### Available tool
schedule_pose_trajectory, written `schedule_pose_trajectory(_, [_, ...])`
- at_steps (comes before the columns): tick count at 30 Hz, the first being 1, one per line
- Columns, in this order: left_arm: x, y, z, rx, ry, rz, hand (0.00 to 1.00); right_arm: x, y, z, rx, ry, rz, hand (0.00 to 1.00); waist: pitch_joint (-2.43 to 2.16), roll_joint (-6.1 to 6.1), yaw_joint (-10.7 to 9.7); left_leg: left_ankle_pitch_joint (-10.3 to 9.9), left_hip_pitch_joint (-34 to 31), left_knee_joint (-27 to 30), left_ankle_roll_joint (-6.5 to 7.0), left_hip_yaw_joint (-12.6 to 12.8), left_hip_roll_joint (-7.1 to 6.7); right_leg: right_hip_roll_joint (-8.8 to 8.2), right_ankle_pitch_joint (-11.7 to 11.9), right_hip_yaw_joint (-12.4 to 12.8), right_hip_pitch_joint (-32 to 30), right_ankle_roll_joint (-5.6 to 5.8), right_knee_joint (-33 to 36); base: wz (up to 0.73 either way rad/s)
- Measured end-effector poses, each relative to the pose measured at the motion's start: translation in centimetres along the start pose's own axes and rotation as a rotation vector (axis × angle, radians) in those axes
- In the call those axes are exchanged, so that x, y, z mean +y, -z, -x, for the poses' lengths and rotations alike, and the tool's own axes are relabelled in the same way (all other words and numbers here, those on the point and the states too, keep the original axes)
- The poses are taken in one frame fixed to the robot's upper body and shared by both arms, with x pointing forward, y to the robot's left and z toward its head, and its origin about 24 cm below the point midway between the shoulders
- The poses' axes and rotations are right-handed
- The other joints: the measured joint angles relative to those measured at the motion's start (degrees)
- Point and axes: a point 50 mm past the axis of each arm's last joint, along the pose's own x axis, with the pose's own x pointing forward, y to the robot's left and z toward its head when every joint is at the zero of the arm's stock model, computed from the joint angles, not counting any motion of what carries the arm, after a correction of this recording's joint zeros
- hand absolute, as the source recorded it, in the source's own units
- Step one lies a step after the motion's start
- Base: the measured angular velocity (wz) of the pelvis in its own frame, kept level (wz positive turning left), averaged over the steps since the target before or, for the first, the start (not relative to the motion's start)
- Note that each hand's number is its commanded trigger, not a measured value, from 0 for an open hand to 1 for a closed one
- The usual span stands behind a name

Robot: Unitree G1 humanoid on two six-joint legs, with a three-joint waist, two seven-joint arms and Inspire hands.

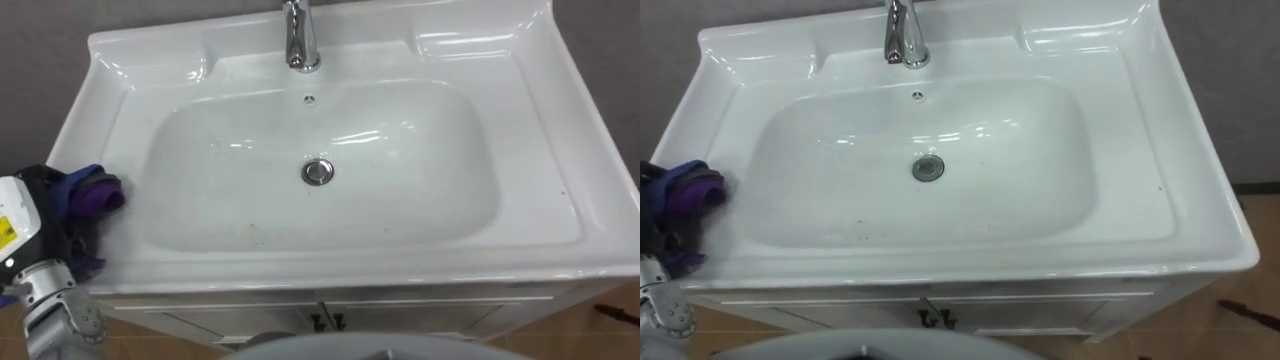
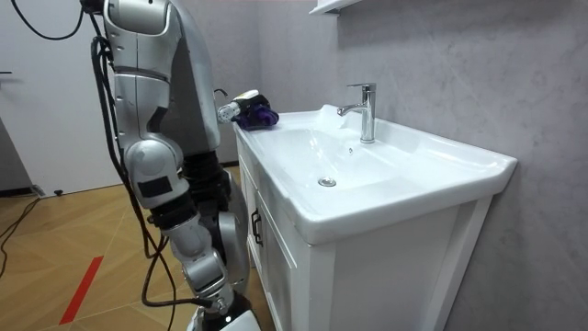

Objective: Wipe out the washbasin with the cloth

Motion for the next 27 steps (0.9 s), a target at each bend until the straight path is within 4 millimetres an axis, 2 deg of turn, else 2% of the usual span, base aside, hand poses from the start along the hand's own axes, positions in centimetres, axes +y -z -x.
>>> schedule_pose_trajectory(10, [-0.05, 0.24, 0.22, 0.010, 0.005, -0.008, 0.00, -0.36, 0.57, 0.07, 0.015, 0.018, -0.042, 0.00, 0.02, -0.29, -0.18, 0.28, 0.69, -1.31, 0.08, 0.53, -0.07, -0.12, -0.03, 0.47, 0.00, 0.06, -0.16, -0.01])
schedule_pose_trajectory(18, [-0.03, 0.13, 0.16, 0.017, 0.001, 0.017, 0.00, -0.47, 0.11, 0.01, 0.002, 0.036, -0.042, 0.00, 0.05, -0.25, -0.25, 0.28, 0.75, -1.20, 0.09, 0.65, -0.06, -0.17, -0.03, 0.42, 0.09, 0.06, -0.11, 0.00])
schedule_pose_trajectory(27, [0.59, -0.59, -0.43, 0.009, -0.033, 0.056, 0.00, -0.48, -0.03, -0.01, -0.001, 0.038, -0.041, 0.00, 0.29, -0.60, -1.22, 0.28, 0.09, -0.43, 0.10, 0.03, -0.41, -0.54, -0.15, -0.27, -0.04, 0.28, 0.04, 0.04])
